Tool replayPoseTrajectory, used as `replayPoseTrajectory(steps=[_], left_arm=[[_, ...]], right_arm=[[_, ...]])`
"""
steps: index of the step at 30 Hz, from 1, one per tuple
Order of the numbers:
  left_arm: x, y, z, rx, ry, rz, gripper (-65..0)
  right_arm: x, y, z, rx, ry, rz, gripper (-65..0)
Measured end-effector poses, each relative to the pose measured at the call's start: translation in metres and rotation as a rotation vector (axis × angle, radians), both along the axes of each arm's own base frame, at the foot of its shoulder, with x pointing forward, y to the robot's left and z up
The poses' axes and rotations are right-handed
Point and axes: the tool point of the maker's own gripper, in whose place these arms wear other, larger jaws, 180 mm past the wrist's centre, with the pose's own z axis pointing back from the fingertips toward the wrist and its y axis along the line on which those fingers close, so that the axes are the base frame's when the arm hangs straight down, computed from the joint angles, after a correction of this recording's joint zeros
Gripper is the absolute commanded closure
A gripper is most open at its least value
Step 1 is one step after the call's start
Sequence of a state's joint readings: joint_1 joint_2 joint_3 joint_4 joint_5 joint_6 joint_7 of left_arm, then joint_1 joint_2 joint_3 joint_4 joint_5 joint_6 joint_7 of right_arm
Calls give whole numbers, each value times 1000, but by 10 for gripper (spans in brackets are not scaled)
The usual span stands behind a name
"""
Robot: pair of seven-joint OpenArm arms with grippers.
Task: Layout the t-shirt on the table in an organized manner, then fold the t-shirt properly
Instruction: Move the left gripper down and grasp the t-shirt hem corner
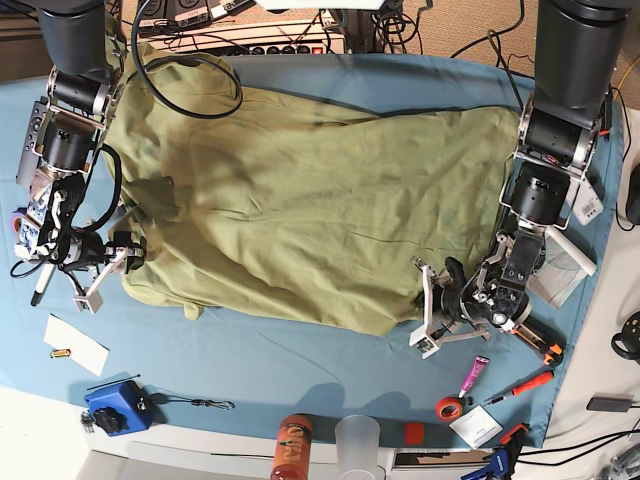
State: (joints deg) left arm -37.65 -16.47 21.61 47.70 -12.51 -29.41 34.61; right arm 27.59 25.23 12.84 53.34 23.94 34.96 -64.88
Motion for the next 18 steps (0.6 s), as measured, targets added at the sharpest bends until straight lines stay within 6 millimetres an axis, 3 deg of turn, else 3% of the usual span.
replayPoseTrajectory(steps=[9,15,18], left_arm=[[-20,0,8,30,134,16,0],[-17,-7,43,26,107,63,0],[-28,-21,59,-6,137,27,0]], right_arm=[[3,0,2,1,-22,-3,-304],[4,0,2,1,-23,-3,-304],[4,0,2,0,-24,-3,-304]])
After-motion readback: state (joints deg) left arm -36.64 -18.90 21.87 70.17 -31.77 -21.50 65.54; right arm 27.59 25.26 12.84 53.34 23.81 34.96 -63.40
